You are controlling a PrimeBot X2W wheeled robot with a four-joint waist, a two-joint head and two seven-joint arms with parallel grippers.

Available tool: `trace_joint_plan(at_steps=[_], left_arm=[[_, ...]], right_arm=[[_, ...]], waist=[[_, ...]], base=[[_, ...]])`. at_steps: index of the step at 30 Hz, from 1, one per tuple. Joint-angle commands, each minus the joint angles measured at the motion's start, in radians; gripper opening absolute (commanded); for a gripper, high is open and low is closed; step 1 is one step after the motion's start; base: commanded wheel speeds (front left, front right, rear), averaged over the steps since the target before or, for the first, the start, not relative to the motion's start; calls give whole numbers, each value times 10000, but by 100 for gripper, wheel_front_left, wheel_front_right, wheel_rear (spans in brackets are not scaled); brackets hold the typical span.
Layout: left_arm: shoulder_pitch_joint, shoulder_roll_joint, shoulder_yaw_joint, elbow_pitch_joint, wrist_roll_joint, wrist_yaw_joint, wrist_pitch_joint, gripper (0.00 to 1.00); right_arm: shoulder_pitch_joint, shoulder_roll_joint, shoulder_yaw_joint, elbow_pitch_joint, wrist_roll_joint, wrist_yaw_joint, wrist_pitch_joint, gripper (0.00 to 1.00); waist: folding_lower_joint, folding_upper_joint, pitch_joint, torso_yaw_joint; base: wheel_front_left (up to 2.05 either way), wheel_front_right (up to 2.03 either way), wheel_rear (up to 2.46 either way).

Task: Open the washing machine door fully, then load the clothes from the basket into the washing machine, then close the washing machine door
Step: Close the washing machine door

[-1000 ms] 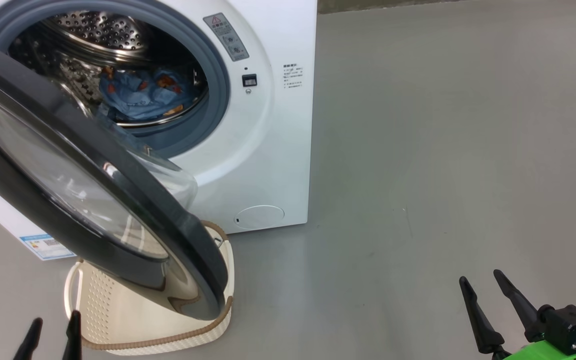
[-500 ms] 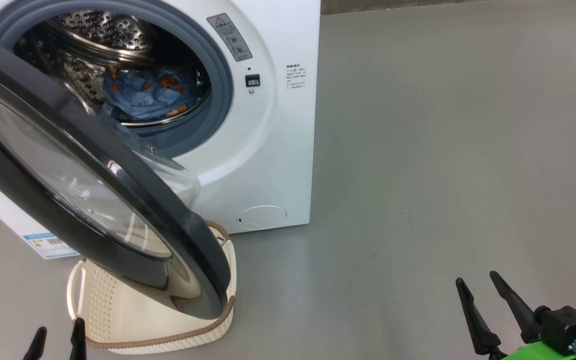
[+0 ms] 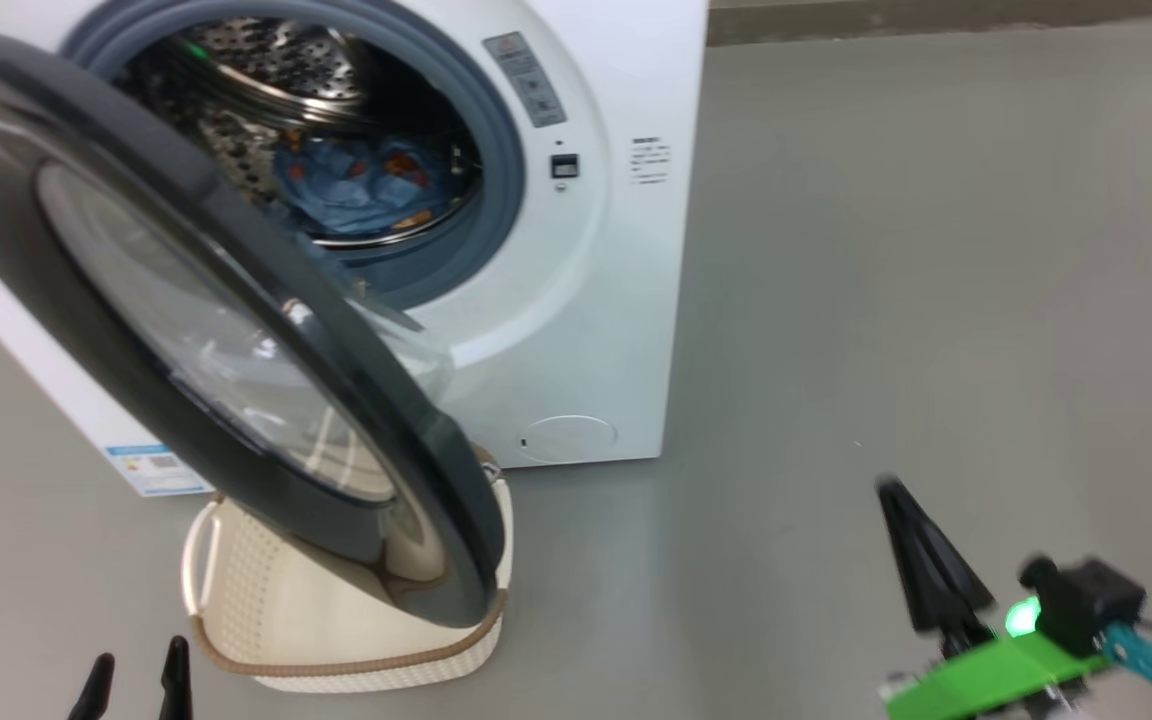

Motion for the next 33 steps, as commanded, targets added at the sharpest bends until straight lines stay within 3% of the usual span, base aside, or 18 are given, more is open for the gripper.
trace_joint_plan(at_steps=[1,12,18,25,33], left_arm=[[-283,100,318,-289,5,-25,-74,100],[-350,-112,255,-666,138,-25,-74,100],[-348,-221,237,-703,136,-25,-74,100],[-375,-298,232,-725,96,-25,-74,100],[-762,-381,-8,-628,-75,-25,-74,100]], right_arm=[[-686,4,492,-558,181,16,-49,0],[-2326,103,2541,-2502,683,16,-49,0],[-2790,223,3800,-2842,976,16,-49,0],[-3037,197,5724,-2061,1412,16,-49,0],[-3197,290,7423,-41,2116,16,-49,0]], waist=[[0,0,-74,268],[0,0,-140,998],[0,0,-174,1320],[0,0,-28,1538],[0,0,379,1818]], base=[[0,0,0],[0,0,0],[0,0,0],[0,0,0],[0,0,0]])
